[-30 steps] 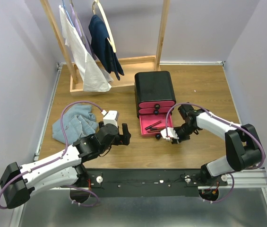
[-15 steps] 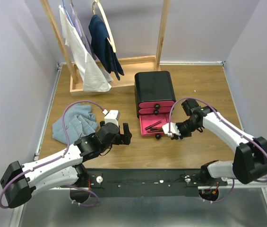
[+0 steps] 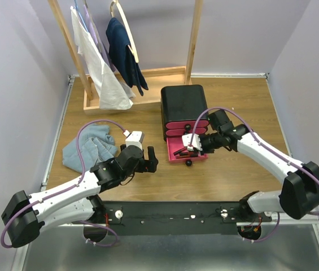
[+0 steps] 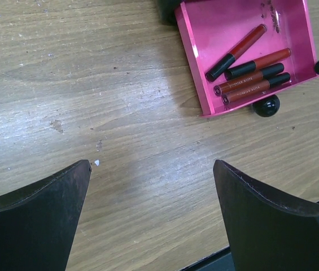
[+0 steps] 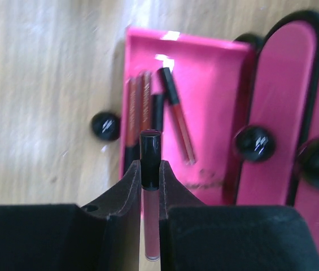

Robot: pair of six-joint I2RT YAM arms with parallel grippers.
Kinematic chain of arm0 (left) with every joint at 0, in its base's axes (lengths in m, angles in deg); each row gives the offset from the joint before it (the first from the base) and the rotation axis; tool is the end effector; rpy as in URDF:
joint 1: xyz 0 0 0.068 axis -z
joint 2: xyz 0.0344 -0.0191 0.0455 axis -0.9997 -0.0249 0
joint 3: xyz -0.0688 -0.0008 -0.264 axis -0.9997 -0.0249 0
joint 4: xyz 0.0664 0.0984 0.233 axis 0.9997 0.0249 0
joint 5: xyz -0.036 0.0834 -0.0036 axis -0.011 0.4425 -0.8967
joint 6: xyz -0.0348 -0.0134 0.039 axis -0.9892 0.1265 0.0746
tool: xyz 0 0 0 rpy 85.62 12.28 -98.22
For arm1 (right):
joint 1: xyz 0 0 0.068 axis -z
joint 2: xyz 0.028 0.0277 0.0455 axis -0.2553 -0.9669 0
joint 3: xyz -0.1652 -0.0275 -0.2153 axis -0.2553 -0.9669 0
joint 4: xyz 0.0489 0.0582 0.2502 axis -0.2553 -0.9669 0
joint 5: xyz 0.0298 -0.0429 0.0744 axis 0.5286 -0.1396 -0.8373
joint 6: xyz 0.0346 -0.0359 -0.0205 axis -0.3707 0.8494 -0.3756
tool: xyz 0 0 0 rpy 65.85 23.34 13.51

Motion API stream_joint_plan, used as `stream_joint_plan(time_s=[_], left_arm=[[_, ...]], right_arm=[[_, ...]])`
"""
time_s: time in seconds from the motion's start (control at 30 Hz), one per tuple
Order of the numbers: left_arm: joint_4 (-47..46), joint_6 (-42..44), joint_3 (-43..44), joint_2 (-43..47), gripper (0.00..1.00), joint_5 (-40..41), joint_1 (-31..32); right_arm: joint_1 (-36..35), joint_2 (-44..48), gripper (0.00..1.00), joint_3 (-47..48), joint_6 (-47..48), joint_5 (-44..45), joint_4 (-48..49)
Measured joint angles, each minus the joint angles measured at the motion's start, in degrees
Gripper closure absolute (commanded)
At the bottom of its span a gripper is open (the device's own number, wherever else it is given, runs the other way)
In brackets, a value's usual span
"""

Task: Organize the makeup
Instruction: Place the lipstick in the drawer.

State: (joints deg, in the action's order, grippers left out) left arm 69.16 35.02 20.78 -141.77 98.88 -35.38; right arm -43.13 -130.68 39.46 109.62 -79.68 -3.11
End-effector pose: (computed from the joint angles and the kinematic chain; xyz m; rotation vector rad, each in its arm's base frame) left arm 0.1251 -0.1481 0.2204 0.0467 2.2278 -0.5771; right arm 0.2159 0.1386 0.2410 -1.9709 1.4485 0.4518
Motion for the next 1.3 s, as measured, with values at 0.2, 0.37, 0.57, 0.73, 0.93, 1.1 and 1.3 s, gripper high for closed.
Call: stream_joint_plan(time_s=[0.2, 0.37, 0.57, 0.73, 0.93, 1.1, 1.3], left_arm=[[0.0, -0.4, 0.0, 0.3, 0.01, 0.0, -0.8], [0.0, -0.6, 0.0, 0.7, 0.01, -0.3, -1.7], [0.0, -0.8, 0.0, 0.9, 0.01, -1.5, -2.4], [0.0, -1.2, 0.0, 0.9, 0.01, -2.4, -2.7], [0.1, -1.2, 0.0, 0.9, 0.01, -3.5, -3.3], [0.3, -0.9, 0.0, 0.9, 0.01, -4.4, -3.8], [0.4, 0.0, 0.0, 0.9, 0.01, -5.3, -4.3]], right_arm=[[-4.4, -5.1, 0.97, 0.3, -5.6, 2.9, 9.3], [-7.0, -9.5, 0.87, 1.8, -8.9, 4.9, 13.7], [-8.0, -12.0, 0.62, 2.3, -10.3, 7.1, 17.5], [-8.0, -12.5, 0.58, 2.3, -10.1, 8.2, 18.3], [-8.0, -12.5, 0.71, 2.7, -11.6, 8.5, 18.5], [-7.9, -11.5, 0.87, 4.0, -13.9, 6.5, 16.8], [-7.2, -6.9, 0.90, 4.0, -12.4, 0.4, 11.5]])
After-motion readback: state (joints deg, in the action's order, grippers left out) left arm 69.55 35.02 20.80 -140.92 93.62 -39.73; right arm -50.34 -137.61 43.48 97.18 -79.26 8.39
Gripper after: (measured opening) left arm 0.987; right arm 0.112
